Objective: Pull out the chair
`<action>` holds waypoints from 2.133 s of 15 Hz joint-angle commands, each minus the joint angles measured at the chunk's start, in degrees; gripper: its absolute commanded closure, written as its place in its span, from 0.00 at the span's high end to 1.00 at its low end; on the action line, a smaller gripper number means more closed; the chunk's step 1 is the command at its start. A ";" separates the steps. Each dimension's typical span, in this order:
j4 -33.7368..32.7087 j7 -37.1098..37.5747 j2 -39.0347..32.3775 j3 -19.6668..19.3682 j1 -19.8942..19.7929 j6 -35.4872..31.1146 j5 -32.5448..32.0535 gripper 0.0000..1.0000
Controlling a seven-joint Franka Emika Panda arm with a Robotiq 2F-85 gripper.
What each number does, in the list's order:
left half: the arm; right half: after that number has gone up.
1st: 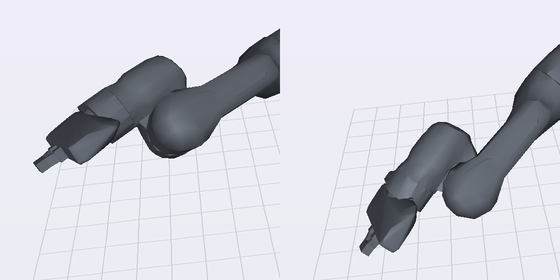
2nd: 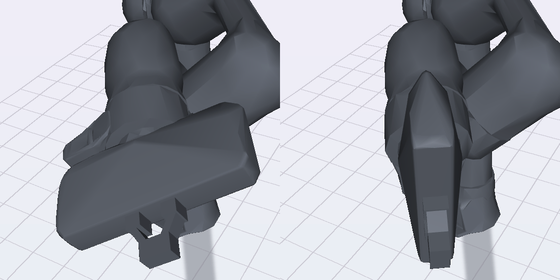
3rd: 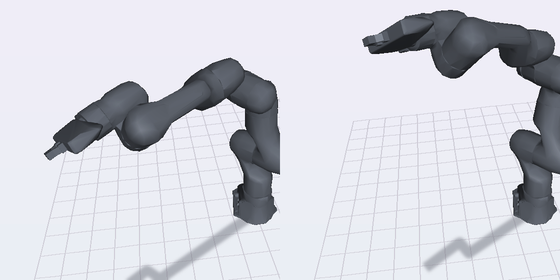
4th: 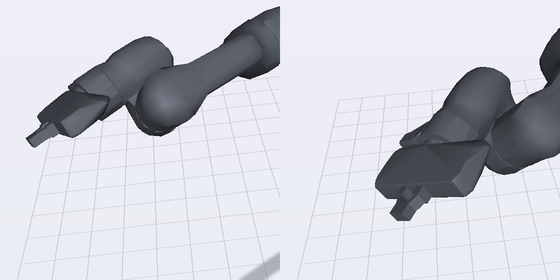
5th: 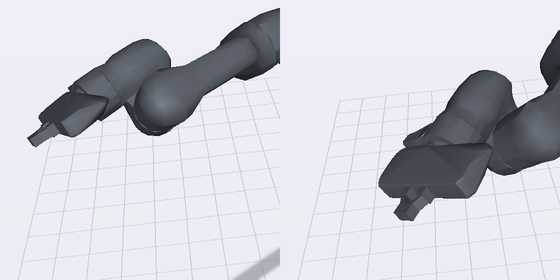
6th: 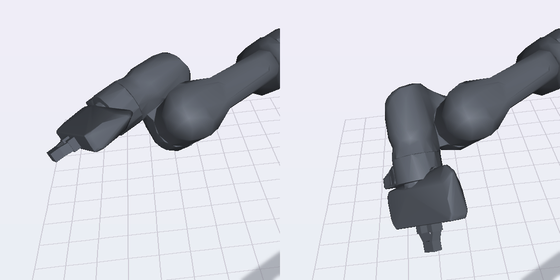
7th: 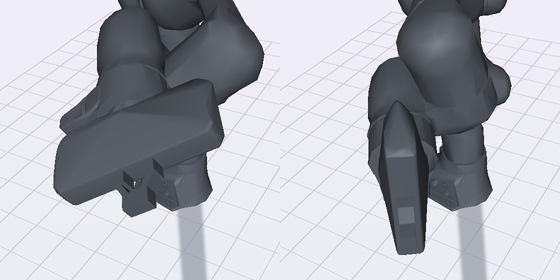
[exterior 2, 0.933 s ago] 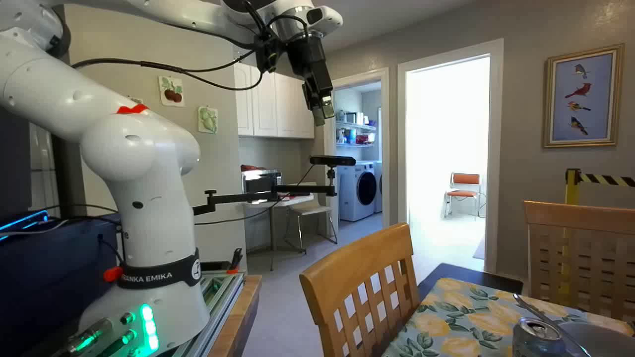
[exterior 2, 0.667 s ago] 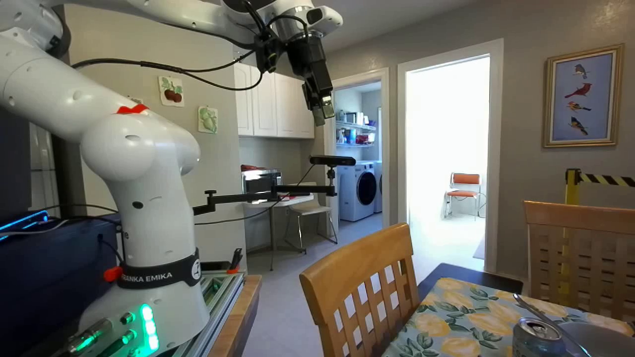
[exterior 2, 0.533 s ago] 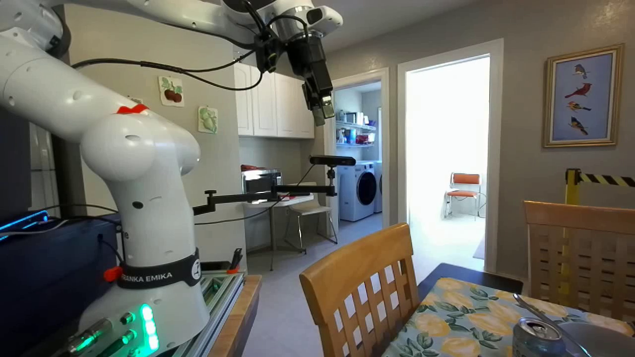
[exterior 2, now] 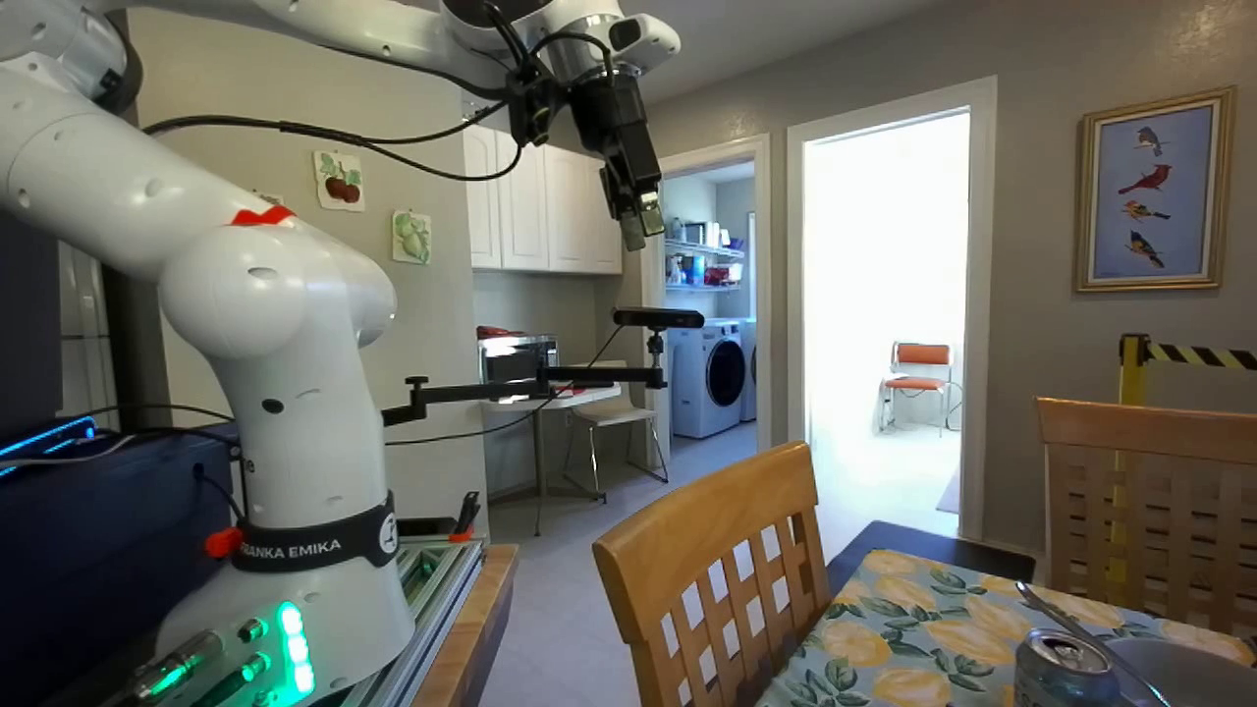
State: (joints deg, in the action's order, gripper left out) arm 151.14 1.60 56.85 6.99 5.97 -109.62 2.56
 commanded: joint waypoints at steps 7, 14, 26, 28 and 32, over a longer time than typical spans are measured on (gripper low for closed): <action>5.88 -4.27 -7.78 -2.23 -1.00 -14.68 -5.14 1.00; 6.63 -20.97 -10.68 -8.60 2.71 -13.27 -7.57 1.00; 6.64 -31.38 -12.54 -10.38 6.98 -10.32 -6.83 1.00; 6.65 -31.72 -13.20 -10.35 7.14 -10.30 -6.81 1.00; 6.00 -31.81 -14.18 -10.43 7.32 -10.30 -6.40 1.00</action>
State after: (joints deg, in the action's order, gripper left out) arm 157.90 -30.53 43.50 -3.23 12.95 -120.08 -4.14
